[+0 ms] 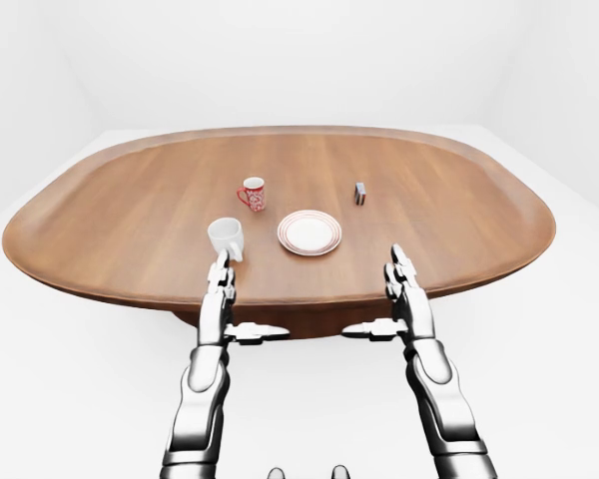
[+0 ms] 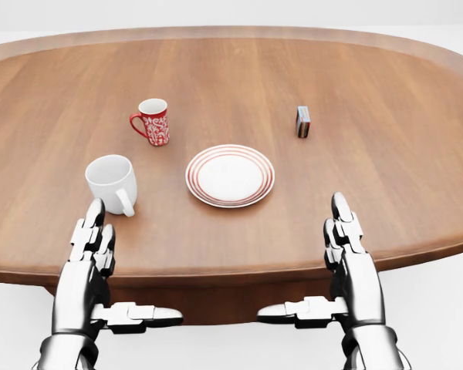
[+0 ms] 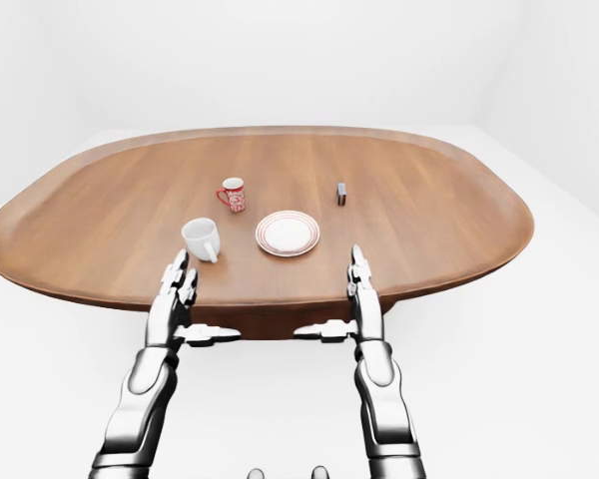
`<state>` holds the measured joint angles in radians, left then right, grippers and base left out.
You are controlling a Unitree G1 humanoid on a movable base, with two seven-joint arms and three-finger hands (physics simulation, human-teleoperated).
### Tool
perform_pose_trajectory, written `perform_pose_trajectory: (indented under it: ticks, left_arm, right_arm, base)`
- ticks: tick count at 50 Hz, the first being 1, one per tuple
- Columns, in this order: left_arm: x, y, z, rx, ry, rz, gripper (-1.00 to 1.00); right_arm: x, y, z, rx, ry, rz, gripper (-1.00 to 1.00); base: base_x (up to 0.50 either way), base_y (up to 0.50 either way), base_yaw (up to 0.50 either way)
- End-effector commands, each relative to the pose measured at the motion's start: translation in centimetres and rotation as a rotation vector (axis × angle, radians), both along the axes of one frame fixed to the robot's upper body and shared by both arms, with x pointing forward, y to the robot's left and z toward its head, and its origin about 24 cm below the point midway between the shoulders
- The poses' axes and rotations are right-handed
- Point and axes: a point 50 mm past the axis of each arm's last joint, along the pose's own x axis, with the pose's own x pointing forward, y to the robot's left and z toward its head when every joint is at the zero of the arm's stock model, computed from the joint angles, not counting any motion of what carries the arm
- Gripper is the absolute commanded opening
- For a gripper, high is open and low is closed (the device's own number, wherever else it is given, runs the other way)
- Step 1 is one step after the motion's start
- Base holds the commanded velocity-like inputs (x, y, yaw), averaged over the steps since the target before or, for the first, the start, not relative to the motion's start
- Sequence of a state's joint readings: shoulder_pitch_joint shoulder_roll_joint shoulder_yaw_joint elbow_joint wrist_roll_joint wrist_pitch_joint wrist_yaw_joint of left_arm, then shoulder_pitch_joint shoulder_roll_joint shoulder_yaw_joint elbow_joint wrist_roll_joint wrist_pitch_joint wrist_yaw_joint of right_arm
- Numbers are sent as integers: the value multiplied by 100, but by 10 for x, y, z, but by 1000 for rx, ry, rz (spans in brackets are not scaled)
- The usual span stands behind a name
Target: Put the white mug on the plate.
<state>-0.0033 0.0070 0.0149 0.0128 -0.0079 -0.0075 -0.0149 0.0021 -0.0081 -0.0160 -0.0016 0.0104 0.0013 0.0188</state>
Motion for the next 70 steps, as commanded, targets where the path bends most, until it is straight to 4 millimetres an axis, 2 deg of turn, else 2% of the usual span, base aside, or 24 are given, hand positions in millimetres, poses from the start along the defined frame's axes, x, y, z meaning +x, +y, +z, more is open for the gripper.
perform_pose_trajectory:
  ticks: [1,11,12,18,25,29,32,33,36,37,39,40,41,42,44,47,50,58,64,70]
  left_arm:
    - [1,8,-3,-6,4,0,100]
    - [0,8,-1,-1,0,3,100]
    - [5,10,-2,75,42,64,100]
    - [9,19,4,61,33,91,100]
    - [10,20,4,70,32,103,100]
    - [11,23,7,78,26,111,100]
    - [16,44,31,85,-55,174,100]
    - [15,61,58,84,-164,228,100]
    - [9,87,94,70,-306,315,100]
    - [1,104,119,66,-411,376,100]
    - [-7,114,135,72,-477,412,100]
    - [-7,114,135,71,-478,413,100]
    - [-20,123,155,74,-569,446,100]
    - [-25,125,163,74,-605,457,100]
    - [-29,126,169,70,-635,456,100]
    - [-29,125,167,70,-629,457,100]
    - [-28,125,165,69,-617,458,100]
    - [-27,126,163,61,-608,462,100]
    - [-27,126,162,53,-607,463,100]
    - [-27,125,162,54,-608,461,100]
  right_arm:
    - [-1,-8,-1,0,3,4,100]
    - [-2,-9,4,-7,-6,-3,100]
    - [-1,-4,-5,-19,21,12,100]
    - [0,-16,11,4,-9,-28,100]
    - [0,-15,4,7,-8,-30,100]
    - [-2,-17,9,10,-14,-39,100]
    - [-7,-28,36,10,-101,-69,100]
    - [-16,-35,64,-1,-224,-94,100]
    - [-33,-46,109,-20,-424,-122,100]
    - [-51,-53,145,-45,-594,-140,100]
    - [-67,-58,171,-88,-729,-158,100]
    - [-68,-58,172,-90,-734,-159,100]
    - [-93,-63,201,-132,-901,-176,100]
    - [-104,-64,211,-151,-970,-179,100]
    - [-115,-66,220,-187,-1024,-182,100]
    - [-125,-71,226,-187,-1073,-201,100]
    - [-123,-76,222,-178,-1046,-218,100]
    - [-122,-69,218,-246,-1007,-184,100]
    - [-116,-64,213,-254,-971,-166,100]
    - [-122,-65,219,-262,-1012,-167,100]
  base:
    - [0,0,0]
    - [0,0,0]
    - [0,0,0]
    - [0,0,0]
    - [0,0,0]
    - [0,0,0]
    - [0,0,0]
    - [0,0,0]
    - [0,0,0]
    - [0,0,0]
    - [0,0,0]
    - [0,0,0]
    - [0,0,0]
    - [0,0,0]
    - [0,0,0]
    - [0,0,0]
    - [0,0,0]
    - [0,2,0]
    - [2,46,0]
    - [8,50,0]
